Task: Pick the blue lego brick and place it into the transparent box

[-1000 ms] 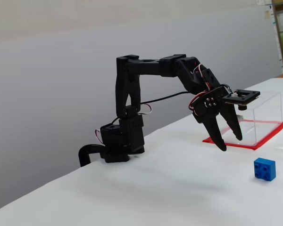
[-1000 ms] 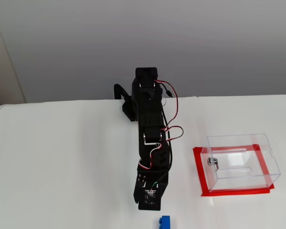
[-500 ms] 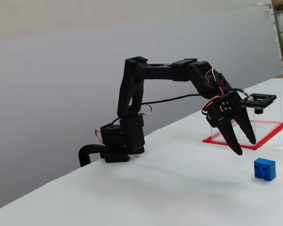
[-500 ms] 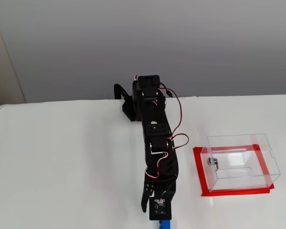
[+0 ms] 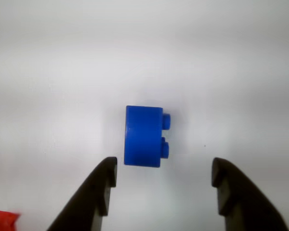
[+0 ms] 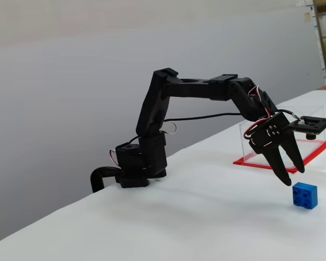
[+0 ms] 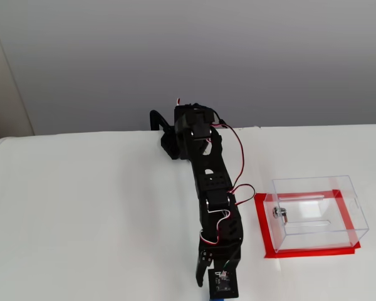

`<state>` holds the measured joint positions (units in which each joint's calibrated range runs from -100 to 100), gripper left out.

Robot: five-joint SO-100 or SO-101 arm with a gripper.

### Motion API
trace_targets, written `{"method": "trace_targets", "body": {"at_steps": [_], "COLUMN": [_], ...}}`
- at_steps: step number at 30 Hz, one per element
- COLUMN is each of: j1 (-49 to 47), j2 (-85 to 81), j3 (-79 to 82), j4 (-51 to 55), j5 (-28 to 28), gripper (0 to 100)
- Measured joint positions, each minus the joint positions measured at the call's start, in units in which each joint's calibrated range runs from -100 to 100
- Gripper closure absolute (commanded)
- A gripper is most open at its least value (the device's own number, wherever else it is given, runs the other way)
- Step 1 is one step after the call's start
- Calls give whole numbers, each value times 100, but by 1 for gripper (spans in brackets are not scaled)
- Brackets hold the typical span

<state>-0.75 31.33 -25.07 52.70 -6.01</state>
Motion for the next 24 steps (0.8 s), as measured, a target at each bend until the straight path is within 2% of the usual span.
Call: {"method": "trace_targets", "body": {"at_steps": [24], "j1": [-128], "j2": [795], "j3": [-618], "j4": [0], "j5": [-73], "gripper": [78]}}
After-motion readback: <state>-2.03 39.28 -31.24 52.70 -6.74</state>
